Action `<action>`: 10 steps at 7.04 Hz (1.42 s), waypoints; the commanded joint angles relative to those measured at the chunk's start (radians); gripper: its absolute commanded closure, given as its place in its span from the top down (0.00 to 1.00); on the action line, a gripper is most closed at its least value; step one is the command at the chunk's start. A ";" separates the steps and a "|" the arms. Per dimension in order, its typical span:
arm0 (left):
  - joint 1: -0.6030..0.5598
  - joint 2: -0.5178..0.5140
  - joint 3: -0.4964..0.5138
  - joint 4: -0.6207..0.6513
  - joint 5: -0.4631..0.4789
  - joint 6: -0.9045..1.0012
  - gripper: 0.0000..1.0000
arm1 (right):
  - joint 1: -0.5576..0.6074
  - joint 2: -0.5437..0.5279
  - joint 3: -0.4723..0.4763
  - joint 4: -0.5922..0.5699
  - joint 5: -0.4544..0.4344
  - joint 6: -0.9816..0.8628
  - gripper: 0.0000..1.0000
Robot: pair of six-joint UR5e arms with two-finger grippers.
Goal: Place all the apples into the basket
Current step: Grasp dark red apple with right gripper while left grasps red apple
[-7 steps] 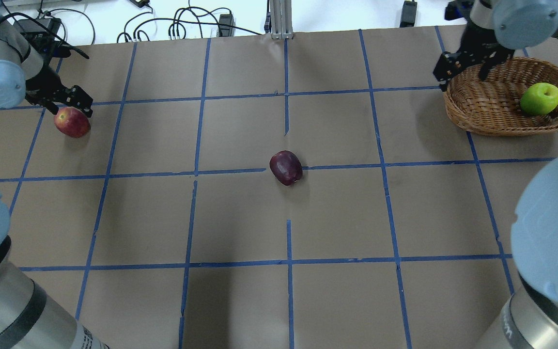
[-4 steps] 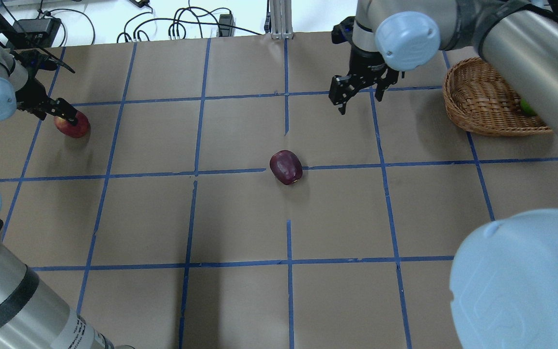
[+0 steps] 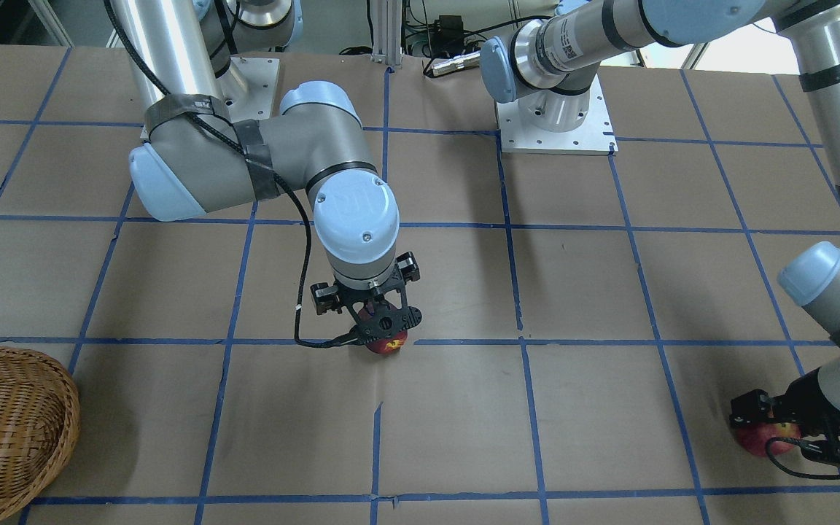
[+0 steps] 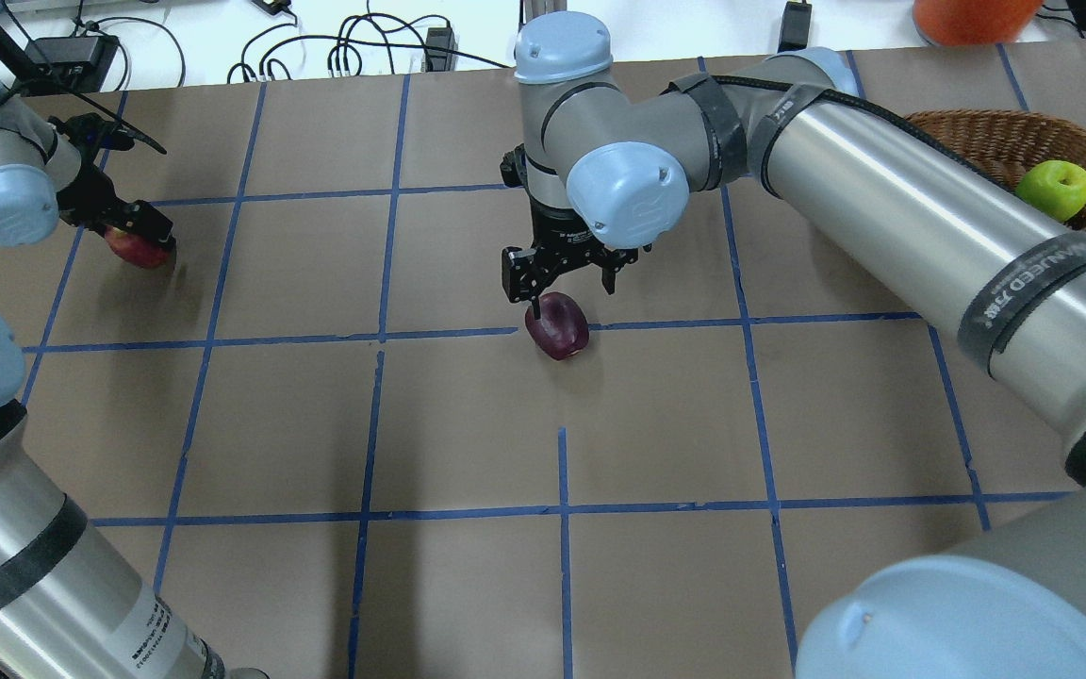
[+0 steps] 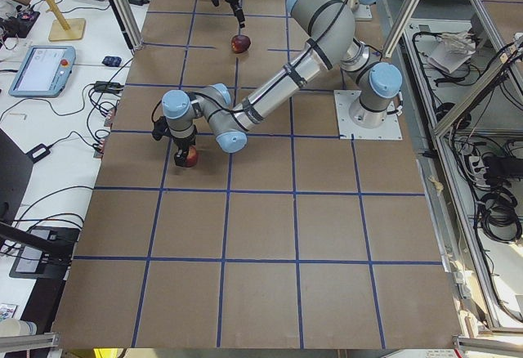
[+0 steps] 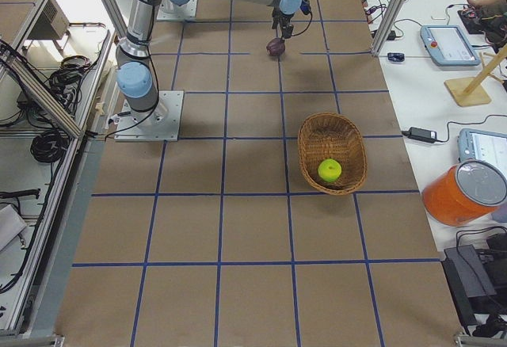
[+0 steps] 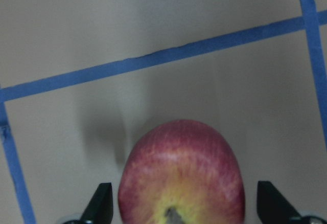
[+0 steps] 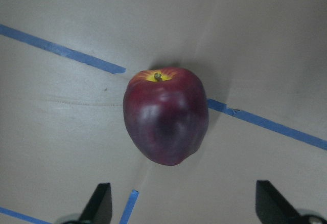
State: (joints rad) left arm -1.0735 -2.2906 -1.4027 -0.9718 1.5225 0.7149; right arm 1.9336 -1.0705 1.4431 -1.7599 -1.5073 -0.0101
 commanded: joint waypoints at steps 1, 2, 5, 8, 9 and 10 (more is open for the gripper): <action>-0.005 -0.006 0.010 -0.002 -0.002 -0.023 0.57 | 0.013 0.052 0.013 -0.073 0.001 0.004 1.00; -0.014 0.022 0.010 -0.031 0.005 -0.044 0.38 | 0.019 0.084 0.023 -0.123 -0.001 0.005 1.00; -0.113 0.153 -0.048 -0.238 -0.005 -0.266 0.38 | 0.021 0.112 0.074 -0.196 -0.001 0.007 1.00; -0.180 0.308 -0.260 -0.228 -0.079 -0.485 0.37 | -0.011 0.098 0.080 -0.297 -0.024 -0.039 0.00; -0.238 0.336 -0.289 -0.226 -0.084 -0.576 0.37 | -0.042 0.065 0.076 -0.293 -0.054 -0.039 0.00; -0.328 0.358 -0.304 -0.225 -0.082 -0.739 0.37 | -0.117 0.002 0.074 -0.229 -0.101 -0.041 0.00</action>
State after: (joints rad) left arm -1.3062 -1.9678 -1.6736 -1.1994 1.4448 0.1491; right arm 1.8885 -1.0070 1.5208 -2.0378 -1.5604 -0.0450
